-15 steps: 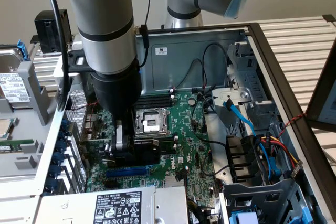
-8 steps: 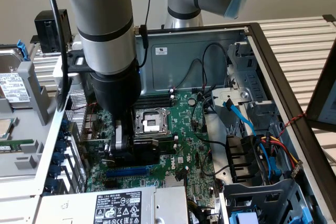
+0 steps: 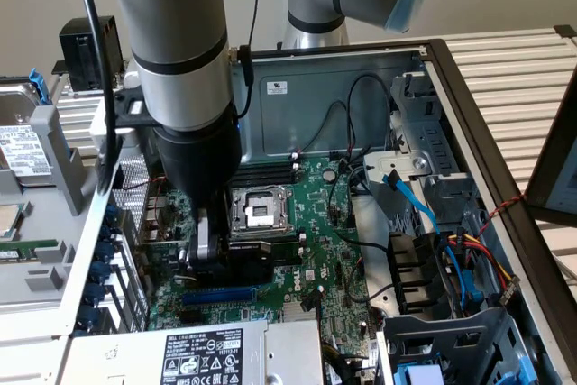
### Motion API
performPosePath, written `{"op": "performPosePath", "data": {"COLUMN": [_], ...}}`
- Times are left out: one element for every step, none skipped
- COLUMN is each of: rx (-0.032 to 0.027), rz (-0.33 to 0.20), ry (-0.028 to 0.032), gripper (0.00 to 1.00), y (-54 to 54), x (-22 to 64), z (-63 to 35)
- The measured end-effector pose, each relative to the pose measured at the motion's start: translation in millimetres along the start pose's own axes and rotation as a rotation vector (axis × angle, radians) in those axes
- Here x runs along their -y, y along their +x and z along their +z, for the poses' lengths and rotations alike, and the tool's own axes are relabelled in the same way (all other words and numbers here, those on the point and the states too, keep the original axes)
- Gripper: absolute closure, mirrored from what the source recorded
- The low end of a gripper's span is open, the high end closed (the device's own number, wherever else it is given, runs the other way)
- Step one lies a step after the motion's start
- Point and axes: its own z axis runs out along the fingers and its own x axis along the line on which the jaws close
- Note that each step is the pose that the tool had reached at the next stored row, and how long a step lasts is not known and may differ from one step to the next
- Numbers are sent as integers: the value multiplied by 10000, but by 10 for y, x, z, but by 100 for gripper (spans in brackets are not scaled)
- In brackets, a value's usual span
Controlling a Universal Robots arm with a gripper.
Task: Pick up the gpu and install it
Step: 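Insert the gpu into the slot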
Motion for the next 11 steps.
{"op": "performPosePath", "data": {"rx": [-2,-3,-3,-2,-3,-3,-2,-2,-2,-2,-2], "rz": [0,1,2,2,1,1,1,1,1,1,1], "ry": [-2,-4,-6,-7,-12,-13,-14,-14,-14,-14,-14], "gripper": [73,73,73,73,73,73,73,73,73,73,73], "y": [0,1,0,1,1,1,1,1,1,1,1], "x": [-1,-3,-6,-10,-10,-10,-10,-10,-11,-10,-10], "z": [5,7,8,9,9,9,9,9,9,9,9]}}
